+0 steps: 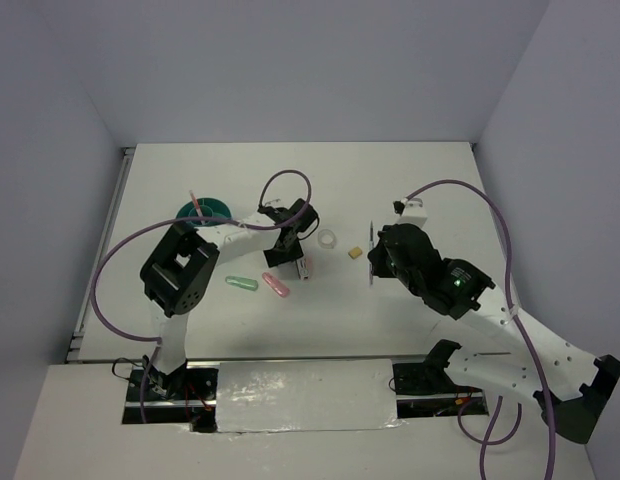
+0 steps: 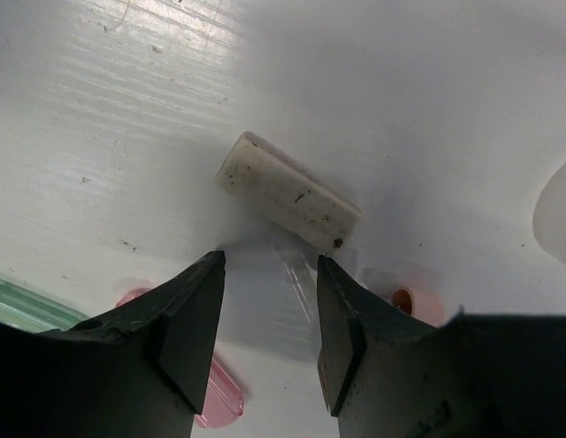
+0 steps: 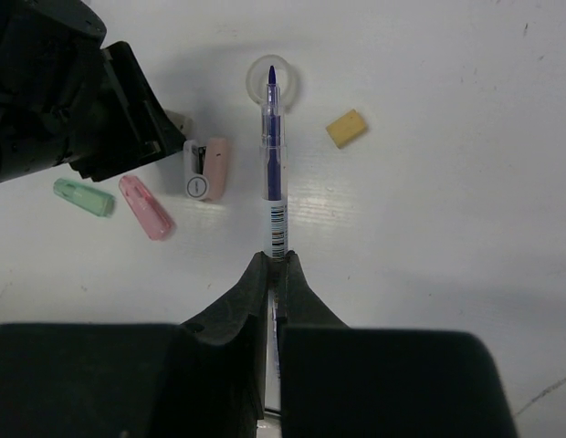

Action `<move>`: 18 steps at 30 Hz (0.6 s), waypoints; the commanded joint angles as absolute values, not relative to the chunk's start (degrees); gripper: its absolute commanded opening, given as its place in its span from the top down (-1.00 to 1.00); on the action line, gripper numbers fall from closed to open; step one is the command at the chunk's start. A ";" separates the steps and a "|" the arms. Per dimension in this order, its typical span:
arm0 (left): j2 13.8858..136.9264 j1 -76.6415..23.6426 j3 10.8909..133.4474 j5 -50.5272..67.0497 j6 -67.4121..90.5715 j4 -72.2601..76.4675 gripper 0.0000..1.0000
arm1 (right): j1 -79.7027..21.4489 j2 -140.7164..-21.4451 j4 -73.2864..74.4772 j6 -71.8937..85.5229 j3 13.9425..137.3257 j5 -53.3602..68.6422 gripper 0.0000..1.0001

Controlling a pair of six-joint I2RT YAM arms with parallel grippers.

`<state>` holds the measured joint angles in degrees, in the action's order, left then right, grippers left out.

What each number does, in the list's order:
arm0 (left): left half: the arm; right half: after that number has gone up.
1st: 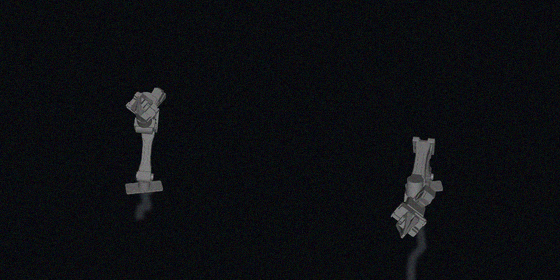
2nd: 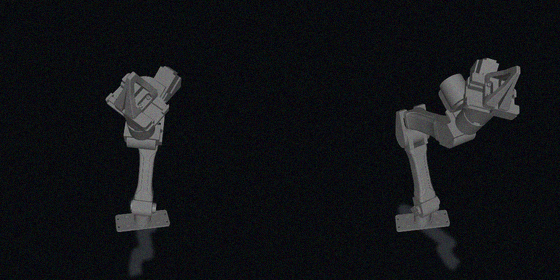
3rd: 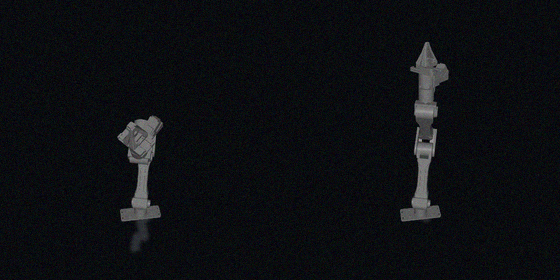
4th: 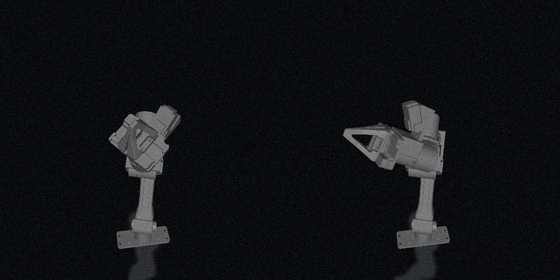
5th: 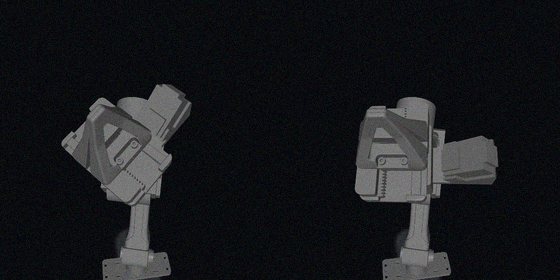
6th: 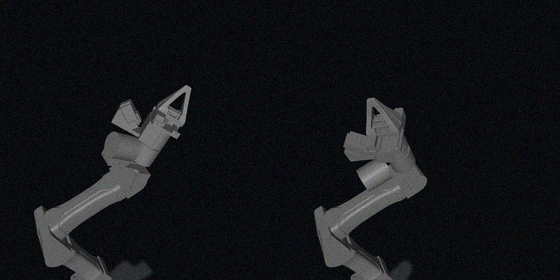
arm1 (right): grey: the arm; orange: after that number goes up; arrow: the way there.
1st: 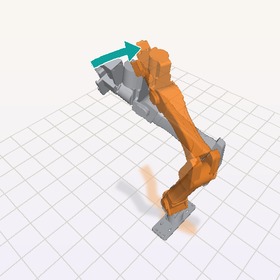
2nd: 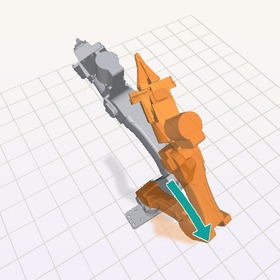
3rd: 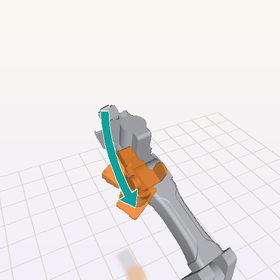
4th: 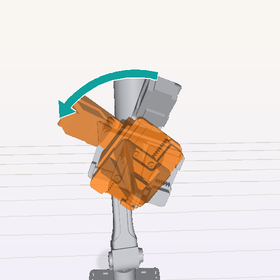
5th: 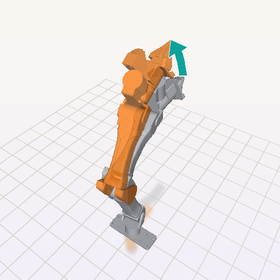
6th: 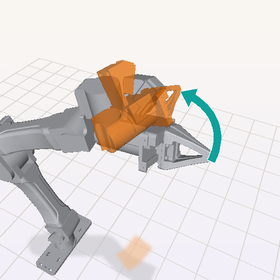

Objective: Sort the stationery into containers
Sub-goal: Close the pen cap on the pen.

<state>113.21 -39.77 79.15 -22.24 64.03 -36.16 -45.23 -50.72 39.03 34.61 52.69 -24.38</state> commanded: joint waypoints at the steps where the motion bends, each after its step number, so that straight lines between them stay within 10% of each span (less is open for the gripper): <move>1: 114.08 -40.60 80.24 -23.73 65.92 -38.14 -0.13 | -45.62 -49.04 36.83 34.01 52.29 -24.70 1.00; 18: 115.75 -42.98 79.11 -23.03 69.43 -39.02 0.25 | -45.62 -46.67 35.95 33.75 51.42 -23.29 1.00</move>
